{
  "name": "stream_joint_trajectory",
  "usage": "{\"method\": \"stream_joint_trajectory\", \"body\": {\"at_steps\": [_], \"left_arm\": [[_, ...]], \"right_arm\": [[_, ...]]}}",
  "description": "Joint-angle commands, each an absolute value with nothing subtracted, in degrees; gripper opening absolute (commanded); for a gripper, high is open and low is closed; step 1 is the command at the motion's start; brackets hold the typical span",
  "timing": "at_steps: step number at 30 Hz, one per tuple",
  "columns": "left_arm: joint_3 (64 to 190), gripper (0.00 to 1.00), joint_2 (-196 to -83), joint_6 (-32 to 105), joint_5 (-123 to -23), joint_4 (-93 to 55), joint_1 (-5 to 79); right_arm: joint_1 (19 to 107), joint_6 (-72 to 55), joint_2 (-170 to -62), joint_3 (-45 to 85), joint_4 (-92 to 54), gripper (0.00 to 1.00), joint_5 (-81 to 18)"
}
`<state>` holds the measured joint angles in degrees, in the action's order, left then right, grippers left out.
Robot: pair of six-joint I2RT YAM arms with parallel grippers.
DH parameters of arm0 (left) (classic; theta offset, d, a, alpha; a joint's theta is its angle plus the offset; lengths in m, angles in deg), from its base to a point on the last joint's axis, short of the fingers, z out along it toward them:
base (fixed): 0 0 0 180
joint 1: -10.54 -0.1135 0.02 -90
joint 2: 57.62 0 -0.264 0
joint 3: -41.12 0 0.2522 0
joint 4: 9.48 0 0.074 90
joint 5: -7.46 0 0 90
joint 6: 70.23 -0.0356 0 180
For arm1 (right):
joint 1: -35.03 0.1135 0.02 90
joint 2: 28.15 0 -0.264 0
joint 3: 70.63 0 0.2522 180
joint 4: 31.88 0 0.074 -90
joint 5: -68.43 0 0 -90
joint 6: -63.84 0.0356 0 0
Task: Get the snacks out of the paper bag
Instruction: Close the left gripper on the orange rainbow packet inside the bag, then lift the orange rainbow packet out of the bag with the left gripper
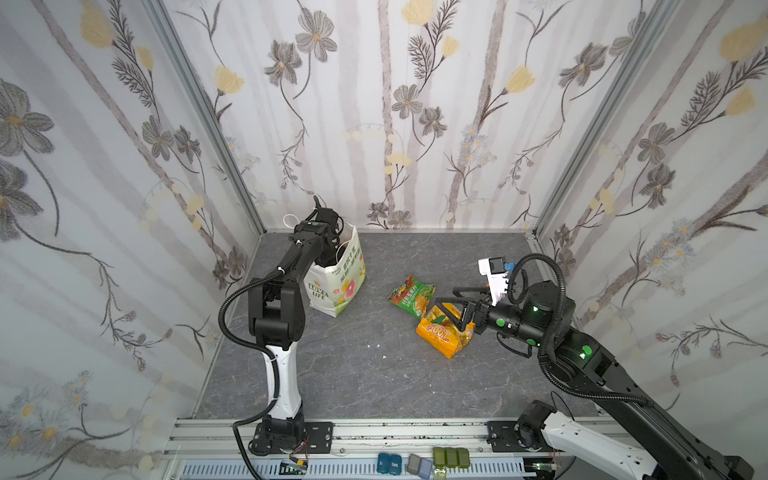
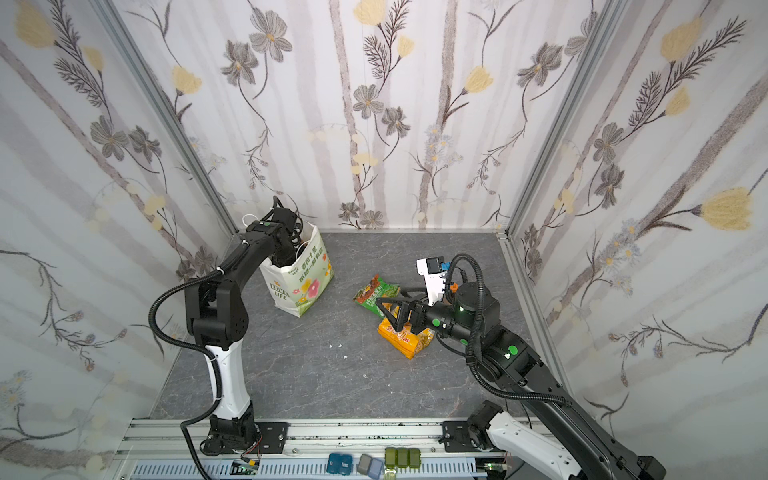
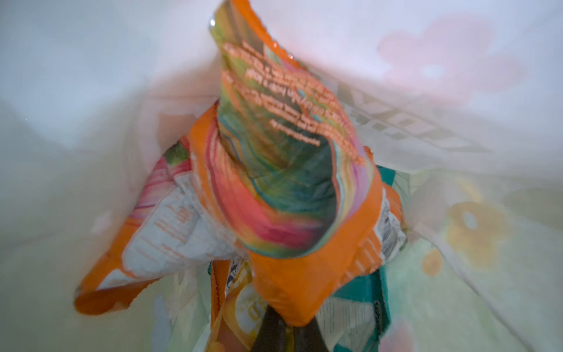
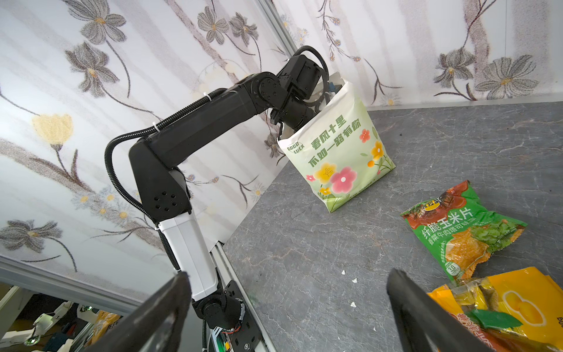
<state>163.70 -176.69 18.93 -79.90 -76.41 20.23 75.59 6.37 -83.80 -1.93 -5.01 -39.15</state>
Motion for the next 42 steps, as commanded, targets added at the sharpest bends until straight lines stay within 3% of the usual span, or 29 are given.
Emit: {"method": "stream_joint_trajectory", "body": {"at_steps": [1,42], "left_arm": [[165.1,0.0,-175.1,19.6,-81.0,-77.5,20.2],[181.4,0.0,-167.0,16.0,-86.4,-83.3,23.0]], "right_arm": [[75.7,6.7,-83.5,-1.8,-4.6,0.99,-38.7],[75.8,7.1,-84.3,-1.2,-5.4,0.99,-39.4]]}}
